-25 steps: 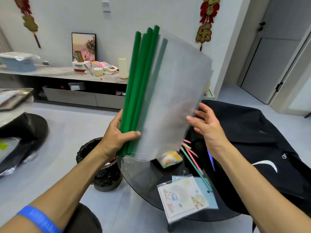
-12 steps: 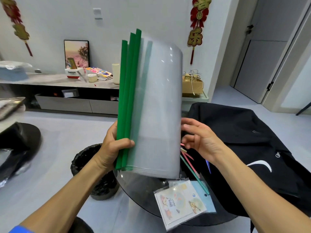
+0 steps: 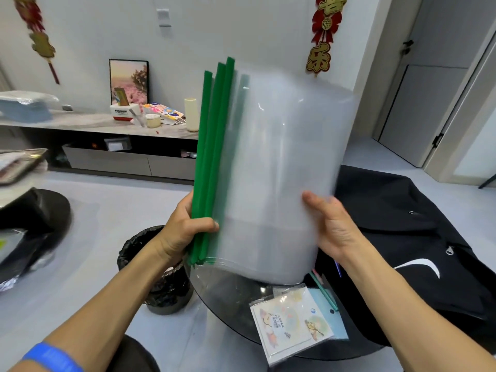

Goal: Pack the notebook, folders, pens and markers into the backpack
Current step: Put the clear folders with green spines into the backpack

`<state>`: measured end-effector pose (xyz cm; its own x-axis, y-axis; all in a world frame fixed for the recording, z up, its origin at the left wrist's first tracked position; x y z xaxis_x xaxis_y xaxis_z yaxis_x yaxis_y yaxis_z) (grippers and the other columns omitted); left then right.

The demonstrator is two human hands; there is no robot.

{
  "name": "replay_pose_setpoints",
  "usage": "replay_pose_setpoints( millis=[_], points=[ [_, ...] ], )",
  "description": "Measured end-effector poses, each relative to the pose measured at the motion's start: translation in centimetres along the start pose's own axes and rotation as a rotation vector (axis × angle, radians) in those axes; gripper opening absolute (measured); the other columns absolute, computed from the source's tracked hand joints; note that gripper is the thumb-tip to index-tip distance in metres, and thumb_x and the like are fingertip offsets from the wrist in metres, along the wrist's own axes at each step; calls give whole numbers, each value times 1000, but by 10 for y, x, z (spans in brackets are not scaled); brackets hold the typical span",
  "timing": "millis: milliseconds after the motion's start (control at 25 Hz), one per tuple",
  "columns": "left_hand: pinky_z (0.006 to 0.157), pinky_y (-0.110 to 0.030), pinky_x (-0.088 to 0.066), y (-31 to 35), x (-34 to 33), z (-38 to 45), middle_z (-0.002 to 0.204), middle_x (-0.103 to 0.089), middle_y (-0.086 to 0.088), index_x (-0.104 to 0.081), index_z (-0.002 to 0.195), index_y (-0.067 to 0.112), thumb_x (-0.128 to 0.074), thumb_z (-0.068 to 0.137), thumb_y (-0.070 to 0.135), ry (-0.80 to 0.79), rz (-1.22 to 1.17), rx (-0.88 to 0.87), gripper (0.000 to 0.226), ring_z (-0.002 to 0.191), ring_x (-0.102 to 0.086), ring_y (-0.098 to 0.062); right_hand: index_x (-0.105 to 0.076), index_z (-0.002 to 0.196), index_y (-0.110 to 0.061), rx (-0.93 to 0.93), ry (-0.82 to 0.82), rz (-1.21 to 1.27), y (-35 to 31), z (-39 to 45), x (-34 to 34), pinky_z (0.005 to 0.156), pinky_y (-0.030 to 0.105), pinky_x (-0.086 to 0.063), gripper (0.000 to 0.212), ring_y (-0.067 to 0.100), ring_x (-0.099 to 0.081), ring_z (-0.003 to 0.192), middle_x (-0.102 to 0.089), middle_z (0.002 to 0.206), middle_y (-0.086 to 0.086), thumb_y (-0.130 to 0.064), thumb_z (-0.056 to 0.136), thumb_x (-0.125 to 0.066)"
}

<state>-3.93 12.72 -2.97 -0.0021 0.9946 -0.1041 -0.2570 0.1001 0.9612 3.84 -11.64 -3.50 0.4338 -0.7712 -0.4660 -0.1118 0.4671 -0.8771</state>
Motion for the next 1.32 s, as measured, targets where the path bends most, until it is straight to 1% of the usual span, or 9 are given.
replay_pose_setpoints(
  millis=[160,360,560,720,840,1000,1160,1240,1320],
  points=[
    [68,-23,-56,-9,17,-2,92,-74,9,-60,109,24,-83,50,22,117,104,2,64,86,-71,-14,-76,98,-13,242,175,-317,-21,-7,9,75,34,-58,41,31,-72,95,-75,105,12,-24,61,-90],
    [82,-28,-57,7,6,0,115,-71,2,-51,129,16,-85,53,19,221,53,-149,83,104,-69,-18,-69,95,-19,372,159,-328,-24,-26,10,73,30,-58,39,23,-73,89,-76,100,10,-23,62,-90],
    [88,-46,-57,11,-12,-4,110,-71,-3,-59,111,36,-80,59,23,294,124,-218,58,102,-68,-26,-73,93,1,291,204,-398,-4,-29,12,72,23,-55,44,19,-73,84,-77,89,9,-21,57,-86],
    [86,-33,-56,10,-13,-6,108,-70,6,-57,115,37,-83,66,25,376,232,-264,56,100,-68,-18,-76,88,-4,223,198,-401,2,-30,27,73,24,-55,35,20,-73,85,-77,90,10,-24,61,-85],
    [76,-20,-55,-15,-19,-8,97,-69,13,-54,117,32,-80,69,16,284,350,-76,58,91,-68,-15,-78,88,-13,71,167,-516,29,-38,36,74,24,-54,13,18,-73,91,-78,94,3,-17,76,-80],
    [72,-40,-57,-8,-31,-9,88,-67,0,-55,105,30,-68,71,7,402,441,-141,43,80,-65,-25,-72,86,-26,207,291,-704,24,-38,31,65,14,-53,16,5,-72,84,-76,89,-16,-10,85,-72],
    [57,-25,-55,14,-29,2,76,-67,9,-56,91,31,-66,64,14,588,323,-176,34,63,-63,-12,-70,86,-29,329,298,-718,-24,-16,-3,64,14,-54,24,3,-72,78,-76,84,-16,-6,79,-75],
    [54,-18,-52,18,-32,7,70,-67,16,-57,86,29,-67,64,7,604,215,-144,33,59,-61,-3,-71,90,-25,221,299,-711,-48,-8,-7,65,23,-57,24,12,-74,81,-77,87,-9,-7,75,-78],
    [56,-24,-55,14,-36,11,69,-67,12,-59,85,25,-66,67,-1,638,71,-37,33,62,-63,-8,-73,101,-17,47,139,-481,-61,-15,1,69,30,-59,25,23,-74,88,-77,98,2,-13,76,-77]
  ],
)
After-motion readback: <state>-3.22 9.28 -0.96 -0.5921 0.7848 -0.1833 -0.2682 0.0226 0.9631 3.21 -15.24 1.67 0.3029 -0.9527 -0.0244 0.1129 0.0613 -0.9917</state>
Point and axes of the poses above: each hand's wrist, its own z-axis towards the middle knuckle, its own x-axis out of the back of the hand, y = z × x, the point moved 6 cm from there along z, towards the middle knuckle
